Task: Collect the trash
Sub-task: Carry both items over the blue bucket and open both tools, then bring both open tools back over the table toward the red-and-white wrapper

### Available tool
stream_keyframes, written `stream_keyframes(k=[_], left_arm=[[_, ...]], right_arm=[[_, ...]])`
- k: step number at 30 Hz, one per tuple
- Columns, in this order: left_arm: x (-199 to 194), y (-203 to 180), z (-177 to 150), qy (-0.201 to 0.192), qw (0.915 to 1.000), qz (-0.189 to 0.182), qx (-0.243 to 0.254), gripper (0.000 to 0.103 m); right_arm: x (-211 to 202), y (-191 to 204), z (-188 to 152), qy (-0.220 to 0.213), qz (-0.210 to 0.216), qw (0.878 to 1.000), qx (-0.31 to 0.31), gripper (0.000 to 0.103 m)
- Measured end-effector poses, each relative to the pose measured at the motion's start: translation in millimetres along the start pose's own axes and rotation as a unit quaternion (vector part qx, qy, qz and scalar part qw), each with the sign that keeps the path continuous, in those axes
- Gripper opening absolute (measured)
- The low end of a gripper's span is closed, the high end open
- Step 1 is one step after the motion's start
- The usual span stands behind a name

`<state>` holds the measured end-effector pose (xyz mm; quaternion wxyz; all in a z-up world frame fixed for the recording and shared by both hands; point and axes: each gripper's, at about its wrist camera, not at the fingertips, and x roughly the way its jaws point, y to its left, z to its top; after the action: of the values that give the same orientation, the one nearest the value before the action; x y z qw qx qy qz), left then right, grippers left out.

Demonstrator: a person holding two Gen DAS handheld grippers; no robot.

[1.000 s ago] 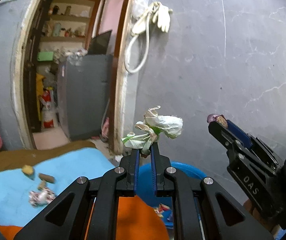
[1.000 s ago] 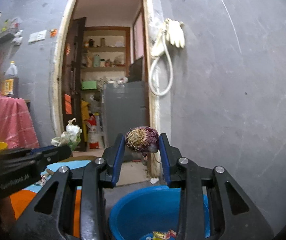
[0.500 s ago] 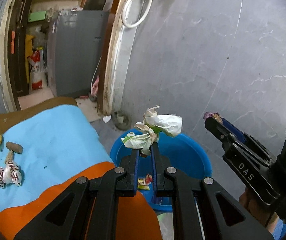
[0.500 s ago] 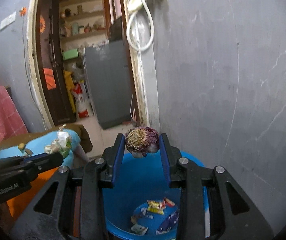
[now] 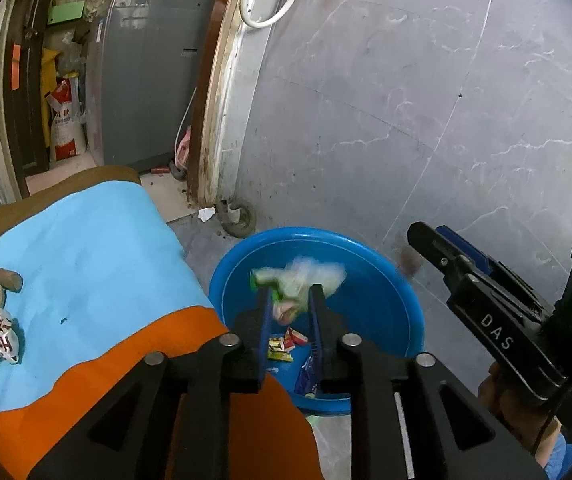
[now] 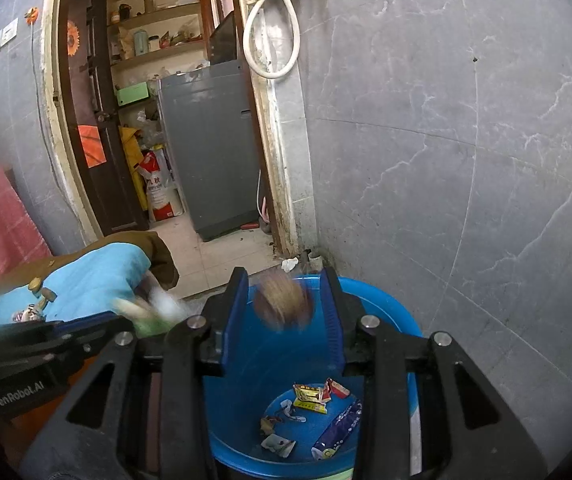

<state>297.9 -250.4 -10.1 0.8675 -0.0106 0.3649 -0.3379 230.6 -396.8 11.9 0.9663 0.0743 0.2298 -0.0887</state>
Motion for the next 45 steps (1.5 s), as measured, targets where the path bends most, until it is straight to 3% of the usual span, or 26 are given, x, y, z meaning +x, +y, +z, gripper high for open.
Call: stream_keyframes(k=[3,10,17,20,22,24,26,31,37,45], left_arm=[[-1,2,0,-0.003,1.0,-0.003,-0.004,0.026],[-12,10,2,-0.017,0.9997,0.004,-0.02,0.033],[-38,28,4,-0.047,0.9976,0.026,-0.044,0.047],[-53,38,4,-0.065,0.9955,0.042,-0.055,0.058],[-64,44,3,-0.083,0.9922,0.071,-0.06,0.077],[-75,48,1,-0.107,0.9869,0.101,-0.066,0.093],[-92,53,-5,-0.148,0.9767,0.138,-0.072,0.1],[-127,66,-14,-0.207,0.9556,0.194,-0.08,0.101],[-168,71,-24,-0.268,0.9332,0.231,-0.063,0.101],[-202,89,-38,-0.312,0.9087,0.275,-0.036,0.101]], right_arm=[[1,0,1,-0.001,-0.001,1.0,0.001,0.069],[0,-1,1,-0.005,-0.001,1.0,0.002,0.077],[-3,0,3,-0.021,0.005,1.0,0.003,0.099],[-8,2,4,-0.036,0.013,0.999,0.009,0.103],[-13,4,4,-0.052,0.017,0.998,0.011,0.103],[-18,7,6,-0.069,0.023,0.997,0.014,0.103],[-24,10,7,-0.092,0.03,0.995,0.017,0.103],[-43,19,10,-0.156,0.056,0.986,0.019,0.103],[-61,42,10,-0.215,0.084,0.973,0.004,0.103],[-73,79,7,-0.256,0.123,0.959,-0.015,0.103]])
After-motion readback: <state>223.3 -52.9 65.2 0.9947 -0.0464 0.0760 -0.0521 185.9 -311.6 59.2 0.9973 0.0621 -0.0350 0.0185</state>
